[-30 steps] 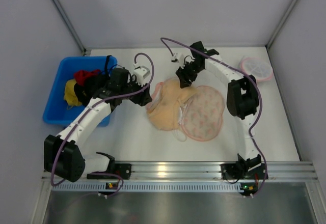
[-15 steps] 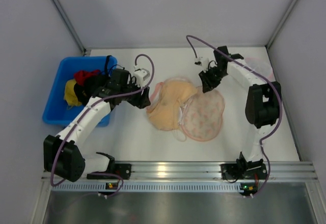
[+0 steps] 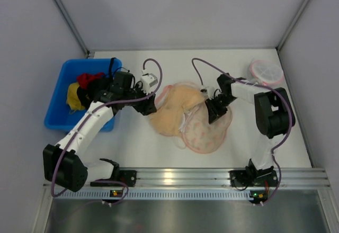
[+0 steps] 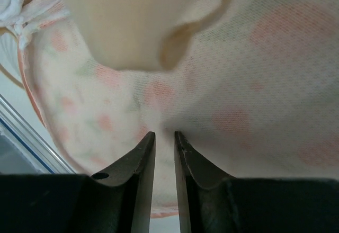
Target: Place the bra in the laundry bag and zip it closed
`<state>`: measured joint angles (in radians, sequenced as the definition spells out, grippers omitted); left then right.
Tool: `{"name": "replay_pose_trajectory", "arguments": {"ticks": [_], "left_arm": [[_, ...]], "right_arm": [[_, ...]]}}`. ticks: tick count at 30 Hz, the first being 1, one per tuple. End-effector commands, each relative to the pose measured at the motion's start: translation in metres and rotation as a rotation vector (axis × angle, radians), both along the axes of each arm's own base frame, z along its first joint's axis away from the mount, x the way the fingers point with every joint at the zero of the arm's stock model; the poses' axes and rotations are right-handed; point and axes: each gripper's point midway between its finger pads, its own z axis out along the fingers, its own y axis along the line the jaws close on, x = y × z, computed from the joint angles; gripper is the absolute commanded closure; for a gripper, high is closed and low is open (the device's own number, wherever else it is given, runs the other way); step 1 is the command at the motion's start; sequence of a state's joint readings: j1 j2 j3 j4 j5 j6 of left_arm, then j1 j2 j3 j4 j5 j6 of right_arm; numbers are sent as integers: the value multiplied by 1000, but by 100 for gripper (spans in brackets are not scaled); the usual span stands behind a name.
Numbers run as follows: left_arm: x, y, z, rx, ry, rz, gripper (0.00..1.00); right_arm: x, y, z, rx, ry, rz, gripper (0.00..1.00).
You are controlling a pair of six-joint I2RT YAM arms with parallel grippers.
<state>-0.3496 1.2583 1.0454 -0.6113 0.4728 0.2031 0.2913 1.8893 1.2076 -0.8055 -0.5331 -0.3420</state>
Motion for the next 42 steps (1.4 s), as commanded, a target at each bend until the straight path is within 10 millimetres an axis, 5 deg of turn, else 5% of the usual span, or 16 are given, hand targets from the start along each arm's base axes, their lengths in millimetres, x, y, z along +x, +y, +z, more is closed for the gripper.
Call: {"name": "replay_pose_trajectory", "arguments": {"ticks": [1,5,13,21,29,33,42], "left_arm": [[-33,-16,28,-87,-92,-247,44],[-68,-14,8,-16,-150,-478,47],[-131,-33,-58,248,-252,-953,53],[-132,-83,-75,243,-336,-1090,55],[-130,-104,-124,326,-298,-1215,58],[-126,-98,-147,390,-267,-1250,66],[-128,-88,-160,429,-264,-1287,85]], "right_arm": [[-18,31,18,112,-29,45,79],[-37,49,24,130,-39,111,79],[-17,43,32,114,-87,60,79],[-12,54,90,237,-214,85,73],[-19,41,76,193,-174,64,73],[-21,39,67,187,-162,53,73],[-20,39,55,182,-146,51,74]]}}
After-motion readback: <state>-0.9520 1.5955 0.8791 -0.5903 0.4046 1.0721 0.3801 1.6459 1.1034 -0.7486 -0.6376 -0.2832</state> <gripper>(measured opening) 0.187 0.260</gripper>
